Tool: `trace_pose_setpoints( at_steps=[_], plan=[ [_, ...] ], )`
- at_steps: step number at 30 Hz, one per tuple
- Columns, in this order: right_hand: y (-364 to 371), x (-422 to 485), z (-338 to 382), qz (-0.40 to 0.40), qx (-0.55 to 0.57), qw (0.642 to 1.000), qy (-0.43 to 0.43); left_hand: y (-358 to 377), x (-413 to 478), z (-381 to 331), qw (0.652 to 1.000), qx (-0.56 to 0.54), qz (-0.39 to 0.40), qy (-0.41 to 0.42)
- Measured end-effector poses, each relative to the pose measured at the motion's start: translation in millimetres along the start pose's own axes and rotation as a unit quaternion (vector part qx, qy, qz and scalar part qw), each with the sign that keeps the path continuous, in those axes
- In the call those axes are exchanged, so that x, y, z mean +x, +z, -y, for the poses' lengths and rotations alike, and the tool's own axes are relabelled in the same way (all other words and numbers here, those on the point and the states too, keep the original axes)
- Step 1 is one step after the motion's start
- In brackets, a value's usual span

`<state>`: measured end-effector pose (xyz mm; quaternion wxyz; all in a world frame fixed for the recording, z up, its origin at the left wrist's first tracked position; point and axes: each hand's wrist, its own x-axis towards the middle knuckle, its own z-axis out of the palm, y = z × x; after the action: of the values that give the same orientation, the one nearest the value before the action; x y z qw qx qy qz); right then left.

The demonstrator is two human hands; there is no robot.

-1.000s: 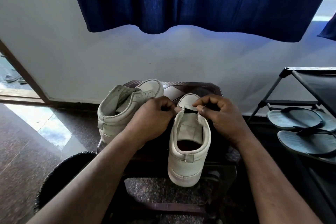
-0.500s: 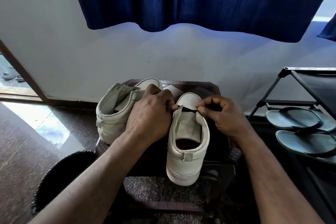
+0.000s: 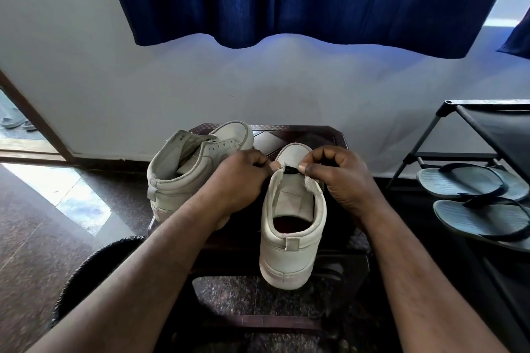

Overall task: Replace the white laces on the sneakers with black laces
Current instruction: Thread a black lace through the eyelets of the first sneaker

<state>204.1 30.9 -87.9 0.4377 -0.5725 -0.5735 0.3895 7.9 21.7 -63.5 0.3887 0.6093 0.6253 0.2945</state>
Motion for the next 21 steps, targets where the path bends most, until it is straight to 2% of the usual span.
trace_pose_setpoints(
  at_steps=[3, 9, 13, 16, 21],
  plan=[
    [4.6, 1.6, 0.5, -0.017, -0.006, 1.0, 0.013, 0.0, -0.6, -2.3, 1.0, 0.025, -0.007, -0.001],
    [0.7, 0.9, -2.8, 0.025, 0.003, 1.0, -0.009, -4.4, -4.5, -5.1, 0.985, 0.139, -0.058, 0.09],
    [0.7, 0.8, 0.9, 0.041, -0.003, 0.999, -0.017, -9.9, -1.4, -2.0, 0.989, 0.12, -0.027, 0.079],
    [3.2, 1.5, 4.6, 0.023, -0.065, 0.997, -0.044, -12.2, 1.3, 2.5, 0.996, 0.069, -0.002, 0.057],
    [5.1, 1.5, 14.1, 0.01, -0.186, 0.976, -0.116, -9.6, -2.8, -2.2, 0.994, 0.089, 0.0, 0.06]
  ],
)
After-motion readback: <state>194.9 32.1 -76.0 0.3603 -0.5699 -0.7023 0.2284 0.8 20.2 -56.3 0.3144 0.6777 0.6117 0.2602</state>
